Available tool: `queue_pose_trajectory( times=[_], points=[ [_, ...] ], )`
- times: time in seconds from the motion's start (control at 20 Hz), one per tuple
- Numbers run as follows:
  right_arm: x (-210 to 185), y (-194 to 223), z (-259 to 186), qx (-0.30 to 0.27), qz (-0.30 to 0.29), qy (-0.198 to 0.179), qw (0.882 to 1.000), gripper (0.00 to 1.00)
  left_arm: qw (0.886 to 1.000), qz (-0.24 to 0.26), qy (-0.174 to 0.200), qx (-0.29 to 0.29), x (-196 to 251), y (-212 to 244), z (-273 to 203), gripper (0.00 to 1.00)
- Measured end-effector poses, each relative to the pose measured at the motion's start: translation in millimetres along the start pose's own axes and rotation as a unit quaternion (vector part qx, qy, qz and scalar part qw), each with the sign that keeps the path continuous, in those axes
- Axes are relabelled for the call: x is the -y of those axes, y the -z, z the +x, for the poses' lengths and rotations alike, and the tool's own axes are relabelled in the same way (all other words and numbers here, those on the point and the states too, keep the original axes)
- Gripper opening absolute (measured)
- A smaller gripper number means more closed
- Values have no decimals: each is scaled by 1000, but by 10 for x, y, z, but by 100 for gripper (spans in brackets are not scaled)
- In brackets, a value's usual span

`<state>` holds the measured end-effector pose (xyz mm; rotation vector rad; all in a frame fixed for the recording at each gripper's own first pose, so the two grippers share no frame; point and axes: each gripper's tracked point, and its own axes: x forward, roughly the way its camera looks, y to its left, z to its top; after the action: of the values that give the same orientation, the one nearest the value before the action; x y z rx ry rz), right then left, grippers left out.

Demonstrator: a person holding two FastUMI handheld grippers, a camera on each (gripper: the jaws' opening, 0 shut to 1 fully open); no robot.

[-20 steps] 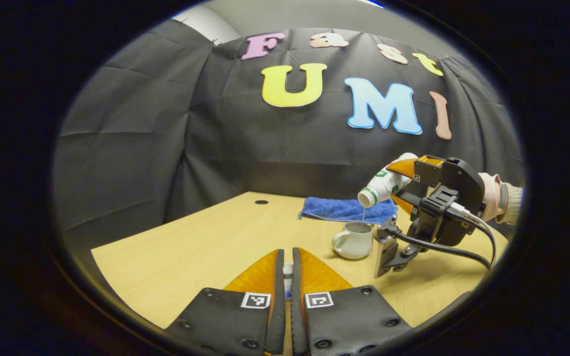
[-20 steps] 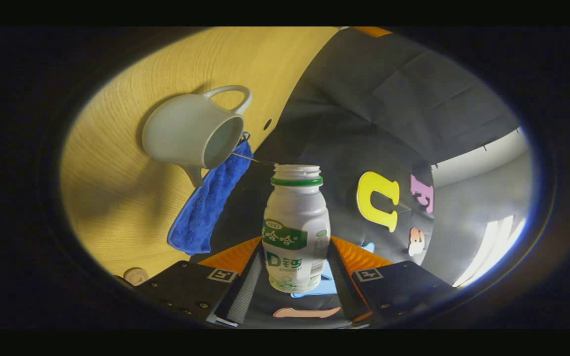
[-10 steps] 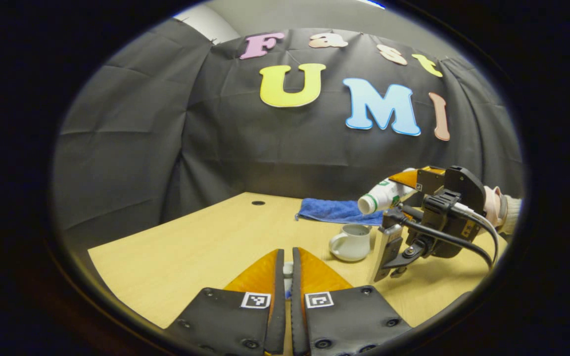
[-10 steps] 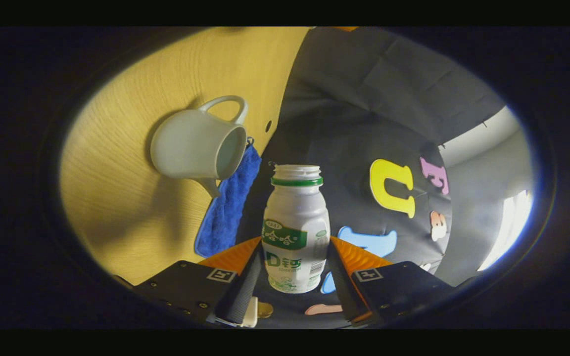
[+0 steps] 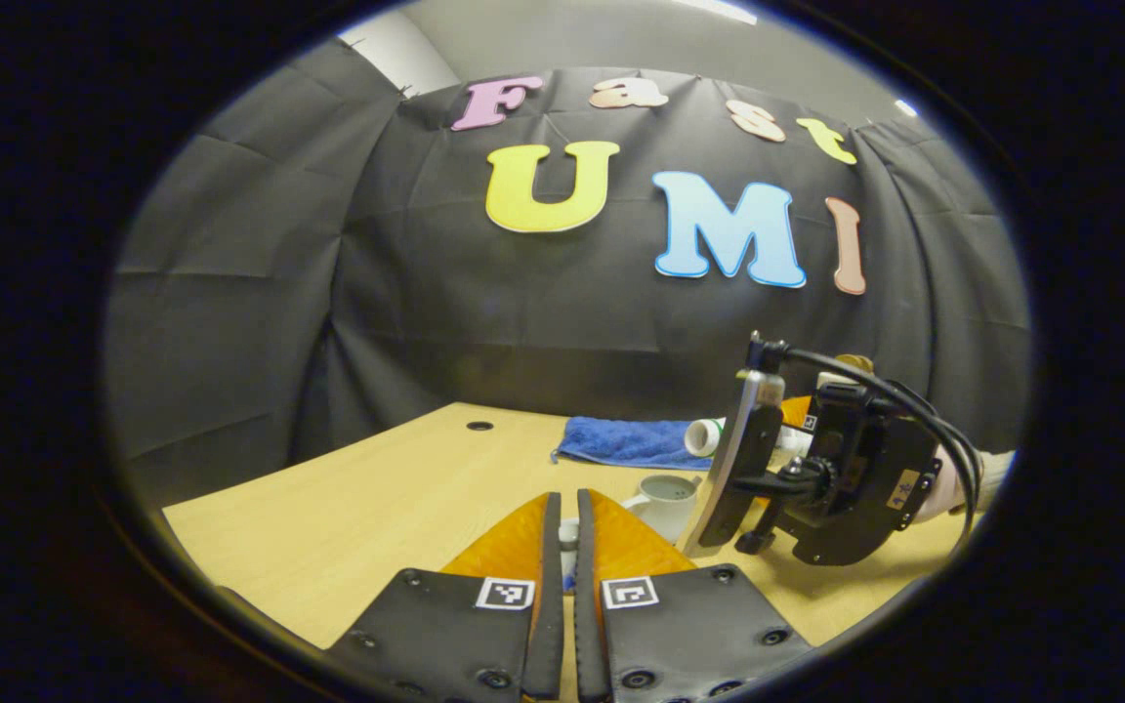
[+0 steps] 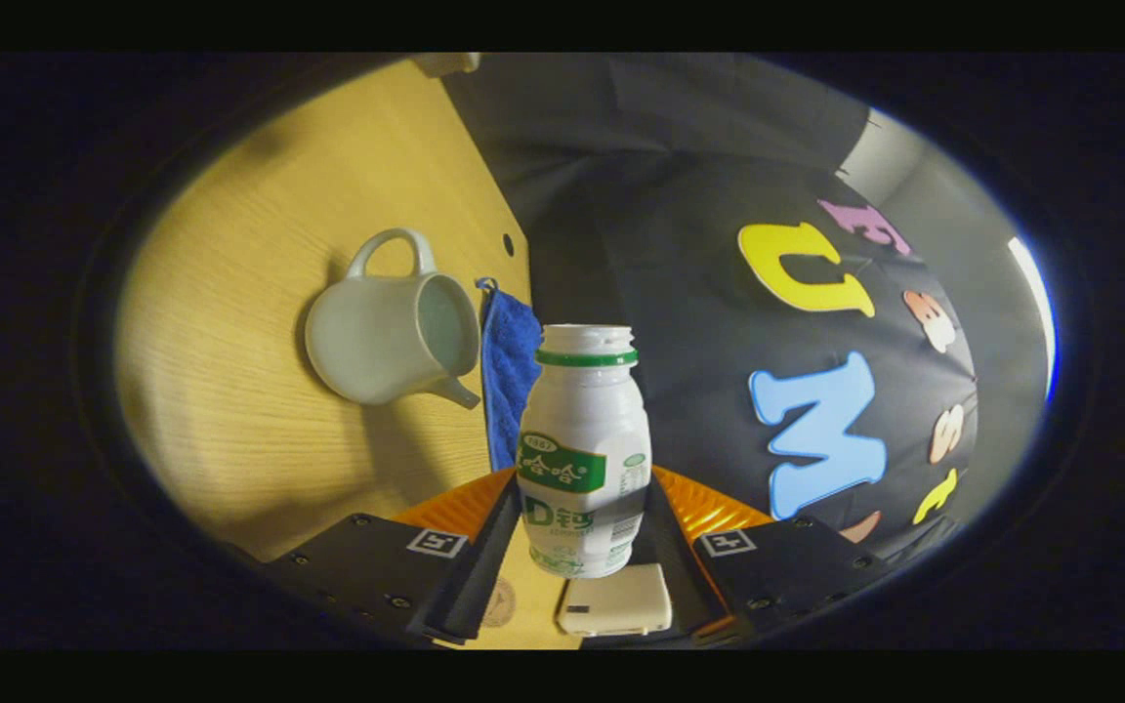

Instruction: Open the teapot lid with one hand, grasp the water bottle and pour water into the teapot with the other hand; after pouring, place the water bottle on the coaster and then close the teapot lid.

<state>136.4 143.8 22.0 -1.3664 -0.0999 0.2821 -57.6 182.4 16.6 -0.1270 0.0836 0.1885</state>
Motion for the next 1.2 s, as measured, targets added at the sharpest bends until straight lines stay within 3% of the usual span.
queue_pose_trajectory(
  times=[0.2, 0.35, 0.4, 0.45, 0.75, 1.1, 1.2],
  points=[
    [30, 129, -107, -26, 129, -20, 991, 71, 1000, -2, 23, 1, 74, -79, 190, 11],
    [58, 201, -186, -44, 220, -32, 974, 71, 999, 1, 44, 0, 180, -161, 396, 15],
    [29, 219, -217, -48, 247, -36, 967, 72, 999, 7, 49, 1, 223, -192, 470, 11],
    [8, 242, -252, -53, 265, -39, 962, 72, 998, 15, 54, 2, 270, -206, 537, 15],
    [-112, 354, -410, -69, 334, -58, 938, 71, 996, 31, 88, 14, 644, -275, 919, 13],
    [-34, 483, -567, -75, 407, -50, 909, 72, 995, 35, 91, 4, 849, -72, 1281, 11],
    [6, 518, -616, -74, 421, -44, 903, 72, 995, 32, 94, 1, 901, -22, 1333, 15]
  ],
)
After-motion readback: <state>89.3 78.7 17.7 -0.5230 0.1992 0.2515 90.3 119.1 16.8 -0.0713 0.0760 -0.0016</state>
